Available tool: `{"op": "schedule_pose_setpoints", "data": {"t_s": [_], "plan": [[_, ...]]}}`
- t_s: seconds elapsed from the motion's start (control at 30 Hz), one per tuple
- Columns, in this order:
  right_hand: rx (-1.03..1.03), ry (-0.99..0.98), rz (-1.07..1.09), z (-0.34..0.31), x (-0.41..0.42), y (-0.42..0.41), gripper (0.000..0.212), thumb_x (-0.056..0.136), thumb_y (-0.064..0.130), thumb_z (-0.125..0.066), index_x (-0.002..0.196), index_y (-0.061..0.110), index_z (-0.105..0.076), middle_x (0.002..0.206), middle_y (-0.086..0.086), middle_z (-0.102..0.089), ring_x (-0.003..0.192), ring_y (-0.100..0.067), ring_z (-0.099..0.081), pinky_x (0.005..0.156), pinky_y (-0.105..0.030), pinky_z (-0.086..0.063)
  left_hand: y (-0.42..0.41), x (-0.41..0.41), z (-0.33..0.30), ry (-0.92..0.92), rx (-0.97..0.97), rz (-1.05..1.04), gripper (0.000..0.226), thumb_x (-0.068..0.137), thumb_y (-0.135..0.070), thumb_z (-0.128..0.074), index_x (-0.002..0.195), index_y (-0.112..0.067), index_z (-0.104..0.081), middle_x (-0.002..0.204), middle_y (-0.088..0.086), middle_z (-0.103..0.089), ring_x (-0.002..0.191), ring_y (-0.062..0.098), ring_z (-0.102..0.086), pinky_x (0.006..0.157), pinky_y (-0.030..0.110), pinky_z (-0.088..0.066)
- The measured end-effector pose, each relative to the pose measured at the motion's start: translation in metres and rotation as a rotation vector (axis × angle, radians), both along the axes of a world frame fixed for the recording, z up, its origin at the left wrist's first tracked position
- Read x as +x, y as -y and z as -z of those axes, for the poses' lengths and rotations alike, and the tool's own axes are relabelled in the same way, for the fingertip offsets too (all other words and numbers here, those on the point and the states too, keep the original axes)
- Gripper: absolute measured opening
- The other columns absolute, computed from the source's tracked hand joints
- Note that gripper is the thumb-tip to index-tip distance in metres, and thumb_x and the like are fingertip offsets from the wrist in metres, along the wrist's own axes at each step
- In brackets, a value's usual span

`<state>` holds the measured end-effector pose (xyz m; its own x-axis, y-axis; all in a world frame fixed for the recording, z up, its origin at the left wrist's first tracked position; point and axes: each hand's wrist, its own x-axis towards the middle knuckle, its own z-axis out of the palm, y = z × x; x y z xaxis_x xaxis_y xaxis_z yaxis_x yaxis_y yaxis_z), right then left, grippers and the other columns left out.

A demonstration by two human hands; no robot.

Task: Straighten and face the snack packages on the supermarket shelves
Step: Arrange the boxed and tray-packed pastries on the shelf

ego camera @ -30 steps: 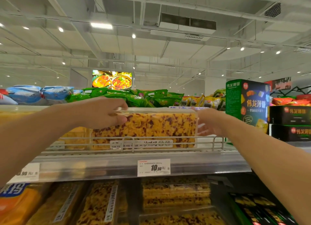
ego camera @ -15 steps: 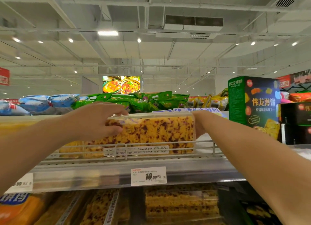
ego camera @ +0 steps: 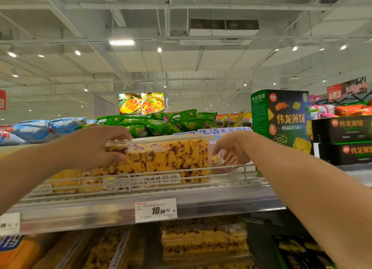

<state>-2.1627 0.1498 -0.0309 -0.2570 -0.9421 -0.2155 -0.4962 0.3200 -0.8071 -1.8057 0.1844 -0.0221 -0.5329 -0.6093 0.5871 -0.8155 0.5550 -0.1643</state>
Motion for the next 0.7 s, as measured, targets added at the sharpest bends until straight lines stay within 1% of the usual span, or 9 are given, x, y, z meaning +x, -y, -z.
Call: {"op": "schedule_pose_setpoints", "data": {"t_s": [0.07,0.13,0.27,0.33,0.4,0.47,0.53,0.57,0.7], "plan": [[0.012,0.008,0.015,0.001,-0.012,-0.004,0.065,0.091,0.025,-0.063,0.139,-0.01,-0.036,0.119,-0.026,-0.058,0.091,-0.03,-0.067,0.072,-0.038,-0.058,0.001,-0.004,-0.004,0.036,0.027,-0.035,0.038,0.085,-0.043,-0.069,0.108,-0.053,-0.04,0.119,-0.019,-0.056,0.105,0.006,-0.05,0.085,0.027,-0.038],[0.006,0.034,0.024,0.003,-0.016,-0.004,0.065,0.093,0.03,-0.061,0.137,-0.011,-0.036,0.12,-0.026,-0.057,0.092,-0.03,-0.068,0.072,-0.038,-0.058,0.001,-0.009,-0.007,0.073,0.031,-0.055,0.042,0.083,-0.055,-0.064,0.117,-0.05,-0.04,0.122,-0.022,-0.052,0.104,0.003,-0.047,0.083,0.024,-0.035],[-0.043,0.036,-0.013,0.009,-0.011,0.001,0.054,0.096,0.019,-0.058,0.138,-0.008,-0.038,0.126,-0.022,-0.052,0.091,-0.028,-0.062,0.07,-0.036,-0.057,-0.001,-0.029,-0.002,0.101,-0.007,-0.031,0.068,0.075,-0.073,-0.048,0.137,-0.052,-0.032,0.123,-0.028,-0.042,0.108,-0.003,-0.04,0.09,0.021,-0.033],[-0.099,0.06,-0.04,0.009,-0.012,0.002,0.048,0.096,0.014,-0.057,0.136,-0.003,-0.038,0.111,-0.02,-0.053,0.085,-0.026,-0.059,0.069,-0.038,-0.056,-0.001,-0.035,0.002,0.096,-0.037,-0.036,0.066,0.081,-0.064,-0.058,0.14,-0.045,-0.036,0.129,-0.023,-0.046,0.107,-0.003,-0.04,0.09,0.022,-0.035],[-0.135,0.109,-0.068,0.008,-0.015,0.001,0.03,0.095,0.009,-0.059,0.121,0.001,-0.048,0.084,-0.012,-0.057,0.065,-0.018,-0.053,0.063,-0.037,-0.055,-0.002,-0.035,0.004,0.082,-0.052,-0.046,0.062,0.083,-0.055,-0.064,0.139,-0.043,-0.038,0.135,-0.019,-0.049,0.107,-0.001,-0.043,0.091,0.024,-0.038],[-0.163,0.135,-0.119,0.008,-0.016,-0.002,0.01,0.094,0.002,-0.057,0.103,0.001,-0.056,0.074,-0.01,-0.067,0.059,-0.017,-0.06,0.062,-0.036,-0.057,-0.004,-0.034,0.006,0.08,-0.05,-0.048,0.061,0.084,-0.052,-0.065,0.138,-0.043,-0.039,0.137,-0.017,-0.05,0.113,0.004,-0.048,0.094,0.028,-0.041],[-0.256,0.07,-0.189,0.009,-0.018,-0.001,0.014,0.09,-0.004,-0.058,0.099,0.006,-0.063,0.092,-0.012,-0.073,0.085,-0.024,-0.07,0.083,-0.042,-0.057,-0.004,-0.035,0.006,0.089,-0.053,-0.067,0.061,0.085,-0.052,-0.065,0.139,-0.042,-0.038,0.138,-0.015,-0.05,0.117,0.007,-0.05,0.095,0.028,-0.04],[-0.318,0.049,-0.22,0.01,-0.018,-0.002,0.02,0.087,-0.006,-0.062,0.097,0.01,-0.064,0.097,-0.011,-0.074,0.093,-0.026,-0.07,0.086,-0.043,-0.056,-0.005,-0.036,0.006,0.092,-0.052,-0.082,0.061,0.085,-0.052,-0.064,0.14,-0.042,-0.037,0.138,-0.015,-0.05,0.115,0.006,-0.049,0.095,0.027,-0.04],[-0.41,0.022,-0.358,0.015,-0.018,-0.012,0.039,0.073,-0.014,-0.071,0.1,0.012,-0.06,0.097,-0.014,-0.072,0.085,-0.029,-0.073,0.071,-0.041,-0.06,-0.005,-0.037,0.007,0.063,-0.043,-0.108,0.061,0.085,-0.051,-0.066,0.139,-0.044,-0.038,0.137,-0.015,-0.051,0.101,0.0,-0.044,0.085,0.023,-0.036]]}}
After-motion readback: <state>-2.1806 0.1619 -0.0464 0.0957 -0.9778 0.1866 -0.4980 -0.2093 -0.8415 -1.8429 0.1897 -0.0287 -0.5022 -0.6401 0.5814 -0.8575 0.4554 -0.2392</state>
